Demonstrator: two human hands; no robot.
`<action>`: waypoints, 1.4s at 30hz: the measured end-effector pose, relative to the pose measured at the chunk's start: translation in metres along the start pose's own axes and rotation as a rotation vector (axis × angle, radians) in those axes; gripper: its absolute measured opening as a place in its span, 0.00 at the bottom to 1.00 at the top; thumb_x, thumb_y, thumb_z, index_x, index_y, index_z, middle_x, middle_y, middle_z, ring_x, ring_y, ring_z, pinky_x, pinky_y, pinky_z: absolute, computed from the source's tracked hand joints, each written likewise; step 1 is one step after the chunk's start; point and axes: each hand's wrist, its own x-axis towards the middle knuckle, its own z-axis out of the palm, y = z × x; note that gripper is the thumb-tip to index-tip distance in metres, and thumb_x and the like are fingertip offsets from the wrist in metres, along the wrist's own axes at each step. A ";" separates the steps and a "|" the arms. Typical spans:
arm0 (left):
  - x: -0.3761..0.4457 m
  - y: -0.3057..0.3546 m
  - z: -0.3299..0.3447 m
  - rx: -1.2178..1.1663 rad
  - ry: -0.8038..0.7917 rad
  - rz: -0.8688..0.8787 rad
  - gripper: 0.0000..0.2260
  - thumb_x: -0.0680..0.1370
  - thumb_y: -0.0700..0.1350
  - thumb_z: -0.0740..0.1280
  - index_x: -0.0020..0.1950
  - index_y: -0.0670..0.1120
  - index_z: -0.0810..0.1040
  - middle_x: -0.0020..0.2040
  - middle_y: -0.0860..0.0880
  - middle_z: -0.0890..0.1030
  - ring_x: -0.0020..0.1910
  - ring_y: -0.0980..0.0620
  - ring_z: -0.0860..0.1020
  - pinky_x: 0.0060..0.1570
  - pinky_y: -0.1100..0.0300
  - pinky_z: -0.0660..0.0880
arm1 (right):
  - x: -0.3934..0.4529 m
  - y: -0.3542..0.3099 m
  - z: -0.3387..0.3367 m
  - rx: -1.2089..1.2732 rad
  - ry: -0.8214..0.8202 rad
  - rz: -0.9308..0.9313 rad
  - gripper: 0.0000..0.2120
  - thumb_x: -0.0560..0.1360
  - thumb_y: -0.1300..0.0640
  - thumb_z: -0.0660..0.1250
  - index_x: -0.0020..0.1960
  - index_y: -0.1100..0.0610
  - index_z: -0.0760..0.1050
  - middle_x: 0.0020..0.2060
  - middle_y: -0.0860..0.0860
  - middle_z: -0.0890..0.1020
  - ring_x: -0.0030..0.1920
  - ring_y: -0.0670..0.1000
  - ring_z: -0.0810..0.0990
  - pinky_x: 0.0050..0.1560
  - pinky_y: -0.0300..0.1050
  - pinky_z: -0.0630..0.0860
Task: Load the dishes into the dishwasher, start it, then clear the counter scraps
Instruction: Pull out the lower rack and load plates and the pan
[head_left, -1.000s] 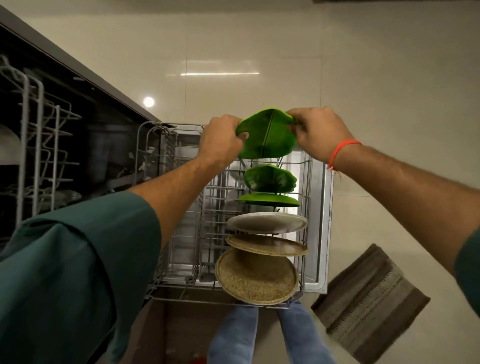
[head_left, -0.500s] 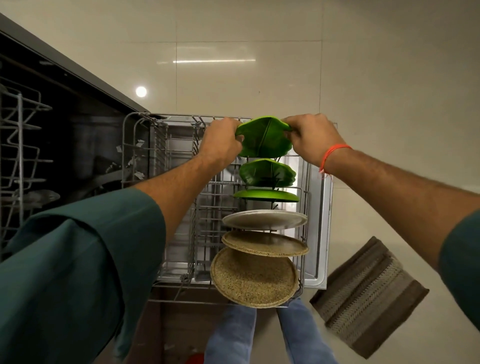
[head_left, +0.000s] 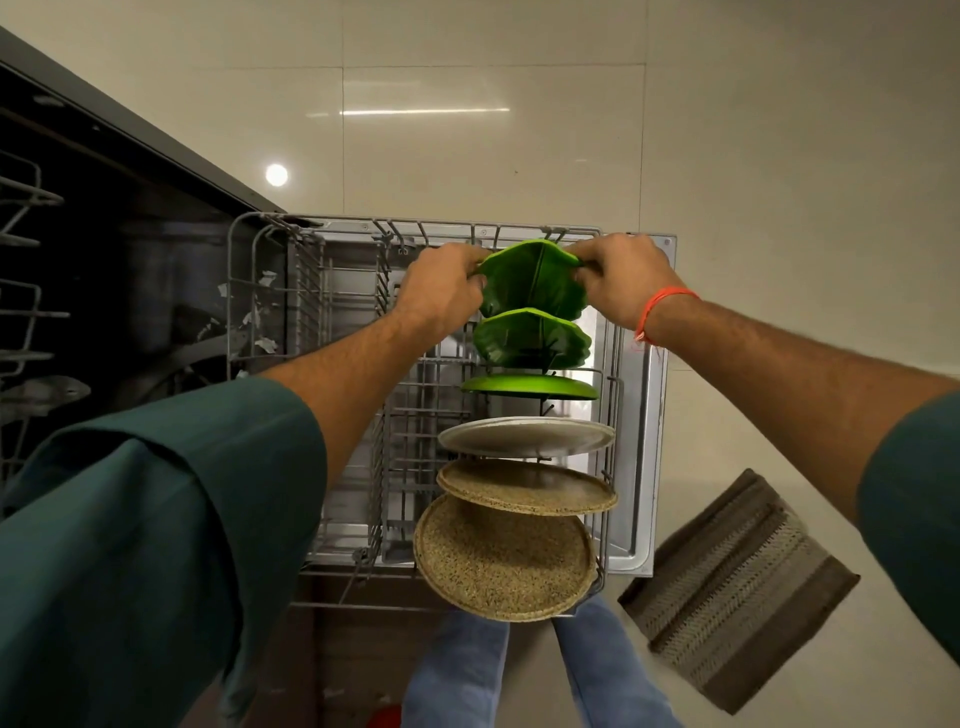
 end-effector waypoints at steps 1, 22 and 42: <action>-0.001 0.000 0.000 -0.006 -0.006 -0.001 0.13 0.82 0.43 0.66 0.65 0.52 0.81 0.52 0.49 0.86 0.51 0.50 0.83 0.58 0.52 0.80 | -0.001 0.000 0.000 0.009 0.007 0.002 0.15 0.82 0.62 0.62 0.66 0.53 0.80 0.49 0.56 0.84 0.46 0.53 0.76 0.52 0.42 0.70; -0.038 0.003 -0.013 -0.182 0.127 0.022 0.27 0.81 0.42 0.67 0.79 0.54 0.65 0.74 0.49 0.73 0.57 0.60 0.76 0.48 0.78 0.71 | -0.045 0.000 0.006 0.293 0.200 0.098 0.29 0.77 0.55 0.71 0.76 0.52 0.66 0.71 0.54 0.74 0.71 0.56 0.72 0.72 0.56 0.71; -0.059 -0.014 0.023 -0.028 0.172 0.016 0.05 0.77 0.47 0.74 0.53 0.53 0.84 0.44 0.56 0.83 0.44 0.57 0.81 0.48 0.55 0.81 | -0.054 0.007 0.037 -0.074 0.008 -0.008 0.15 0.82 0.61 0.62 0.65 0.52 0.79 0.50 0.57 0.84 0.48 0.58 0.83 0.58 0.54 0.80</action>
